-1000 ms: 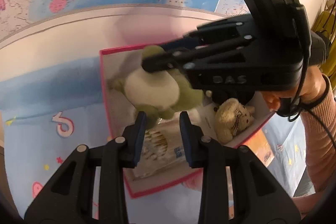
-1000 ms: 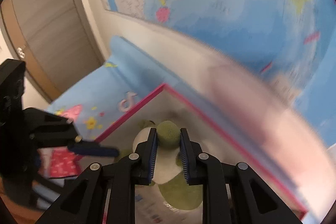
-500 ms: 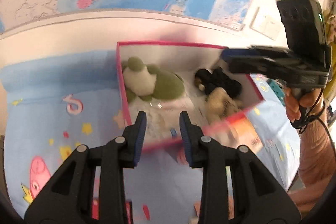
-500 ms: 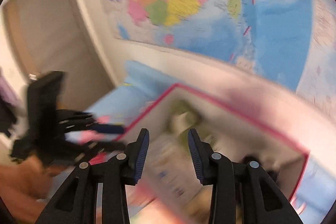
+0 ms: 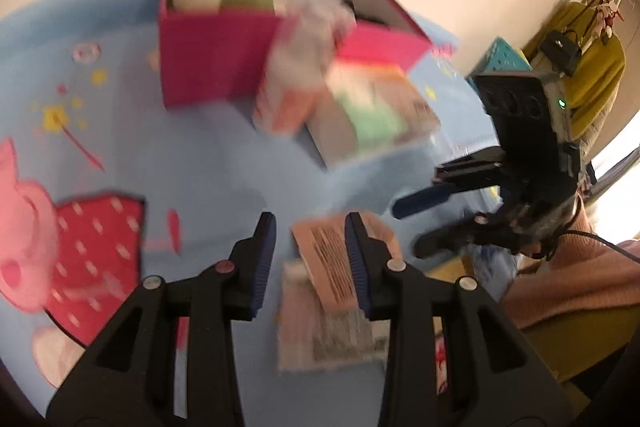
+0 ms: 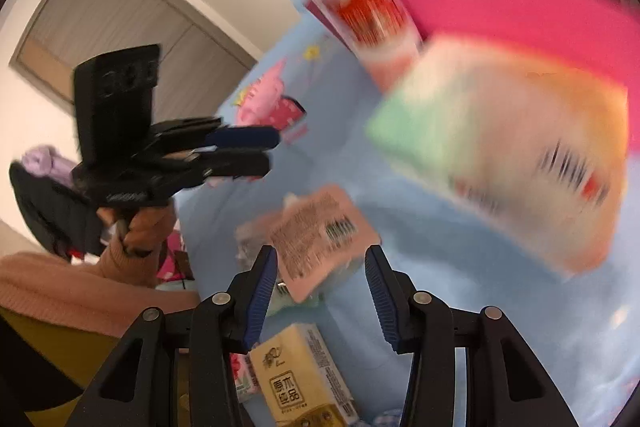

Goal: Organize soft objects
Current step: 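Grasp the pink snack packet with the right gripper, then carry the snack packet into the pink box and open the right gripper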

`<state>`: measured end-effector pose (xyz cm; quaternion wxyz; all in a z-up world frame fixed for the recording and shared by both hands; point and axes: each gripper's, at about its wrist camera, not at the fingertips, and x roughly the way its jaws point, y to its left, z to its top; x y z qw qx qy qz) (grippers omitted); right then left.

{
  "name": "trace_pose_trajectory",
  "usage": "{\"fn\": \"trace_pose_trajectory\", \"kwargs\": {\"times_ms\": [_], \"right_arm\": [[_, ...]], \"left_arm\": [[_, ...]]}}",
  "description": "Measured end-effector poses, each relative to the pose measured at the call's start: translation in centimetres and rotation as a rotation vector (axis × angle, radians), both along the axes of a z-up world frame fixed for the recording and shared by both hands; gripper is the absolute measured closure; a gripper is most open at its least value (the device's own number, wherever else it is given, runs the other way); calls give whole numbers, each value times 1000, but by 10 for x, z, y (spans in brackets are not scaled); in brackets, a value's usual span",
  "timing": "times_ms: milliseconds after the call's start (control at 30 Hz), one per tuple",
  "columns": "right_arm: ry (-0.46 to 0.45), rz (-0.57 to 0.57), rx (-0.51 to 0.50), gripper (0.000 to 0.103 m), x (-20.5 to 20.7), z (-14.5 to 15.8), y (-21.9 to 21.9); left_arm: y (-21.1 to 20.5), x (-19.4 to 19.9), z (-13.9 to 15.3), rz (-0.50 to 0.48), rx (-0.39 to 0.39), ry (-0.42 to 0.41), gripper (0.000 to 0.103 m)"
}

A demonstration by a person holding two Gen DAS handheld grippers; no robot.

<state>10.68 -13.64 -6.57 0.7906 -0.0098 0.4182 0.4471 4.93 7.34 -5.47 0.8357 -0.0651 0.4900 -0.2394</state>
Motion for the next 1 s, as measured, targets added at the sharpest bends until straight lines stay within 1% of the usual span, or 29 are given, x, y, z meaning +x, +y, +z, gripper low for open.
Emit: {"fn": "trace_pose_trajectory", "kwargs": {"times_ms": [67,133,167,233,300,333,367,400,467,567,633,700,767,867,1000], "right_arm": [[37,-9,34,56,1,-8,3],[34,-30,38,56,5,-12,8],[30,-37,35,57,8,-12,12],[35,-48,66,57,7,-12,11],[26,-64,73,57,4,-12,8],[20,-72,73,61,2,-12,6],[12,-77,67,67,0,-11,6],[8,-78,61,69,-2,-10,6],[-2,-85,58,72,-4,-15,6],[-29,-100,45,74,-3,-20,11],[-54,-110,32,77,-3,-19,15],[-65,-108,29,78,-2,-21,16],[-88,-112,20,79,-5,-18,17],[-130,-115,6,80,-13,-9,16],[-209,-114,6,80,-24,15,15]], "left_arm": [[-3,-6,-7,6,37,9,66],[-4,-9,-15,-7,15,48,66],[-5,-10,-18,-10,15,56,66],[-9,-11,-24,-16,27,76,65],[-11,-12,-25,-16,31,77,64],[-11,-11,-24,-15,26,78,64],[-11,-11,-23,-15,15,81,64],[-11,-11,-24,-17,-2,88,64],[-14,-12,-26,-16,-4,95,64],[-18,-13,-25,-8,-4,90,61],[-20,-13,-27,4,-14,96,60],[-18,-15,-25,14,-18,97,60],[-19,-17,-23,18,-29,91,56],[-23,-21,-15,25,-9,57,56],[-24,-23,4,35,-35,9,56]]}}
